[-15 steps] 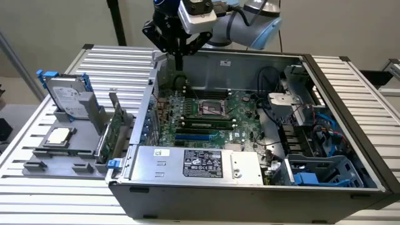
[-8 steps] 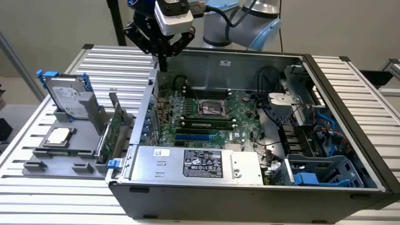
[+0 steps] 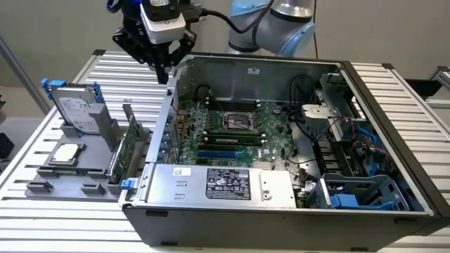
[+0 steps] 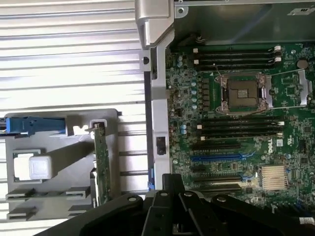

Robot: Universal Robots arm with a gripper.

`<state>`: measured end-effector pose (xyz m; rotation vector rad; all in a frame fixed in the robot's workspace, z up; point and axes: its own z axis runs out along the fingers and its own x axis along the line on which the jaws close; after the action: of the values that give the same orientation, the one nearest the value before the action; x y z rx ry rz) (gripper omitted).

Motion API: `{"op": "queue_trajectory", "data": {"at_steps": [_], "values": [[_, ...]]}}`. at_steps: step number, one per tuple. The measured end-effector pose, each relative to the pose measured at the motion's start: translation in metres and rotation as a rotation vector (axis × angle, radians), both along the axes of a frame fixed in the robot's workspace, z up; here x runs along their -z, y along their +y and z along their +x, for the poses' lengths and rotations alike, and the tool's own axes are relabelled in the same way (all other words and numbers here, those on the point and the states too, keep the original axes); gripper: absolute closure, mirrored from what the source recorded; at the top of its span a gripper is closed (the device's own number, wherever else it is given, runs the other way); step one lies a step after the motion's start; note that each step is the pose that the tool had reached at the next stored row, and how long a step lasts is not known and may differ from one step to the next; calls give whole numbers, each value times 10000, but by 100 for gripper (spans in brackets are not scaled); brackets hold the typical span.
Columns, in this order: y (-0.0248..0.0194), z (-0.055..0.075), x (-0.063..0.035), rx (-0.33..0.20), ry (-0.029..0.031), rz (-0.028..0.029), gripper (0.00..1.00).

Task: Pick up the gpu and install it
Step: 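Reach for the gpu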

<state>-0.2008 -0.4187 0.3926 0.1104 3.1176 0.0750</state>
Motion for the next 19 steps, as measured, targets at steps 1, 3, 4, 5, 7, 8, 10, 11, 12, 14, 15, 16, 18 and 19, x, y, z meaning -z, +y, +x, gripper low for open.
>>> {"op": "queue_trajectory", "data": {"at_steps": [1, 3, 4, 5, 7, 8, 10, 11, 12, 14, 15, 16, 18, 19], "values": [[-16, -45, 0, 0, 0, 0, 100], [-49, -135, 0, 0, -1, -1, 100], [-65, -180, 0, -1, -1, -2, 100], [-81, -226, 0, -1, 0, -5, 100], [-110, -307, 1, 0, -1, -10, 100], [-123, -342, 1, 0, 0, -14, 100], [-152, -417, 6, -1, 0, -19, 100], [-164, -450, 10, -1, -1, -20, 100], [-176, -483, 16, -1, -1, -21, 100], [-197, -549, 28, 0, 0, -25, 100], [-208, -583, 35, -1, 0, -25, 100], [-218, -618, 43, 0, -1, -26, 100], [-238, -687, 58, 0, 0, -29, 100], [-248, -724, 67, 0, 0, -29, 100]]}}
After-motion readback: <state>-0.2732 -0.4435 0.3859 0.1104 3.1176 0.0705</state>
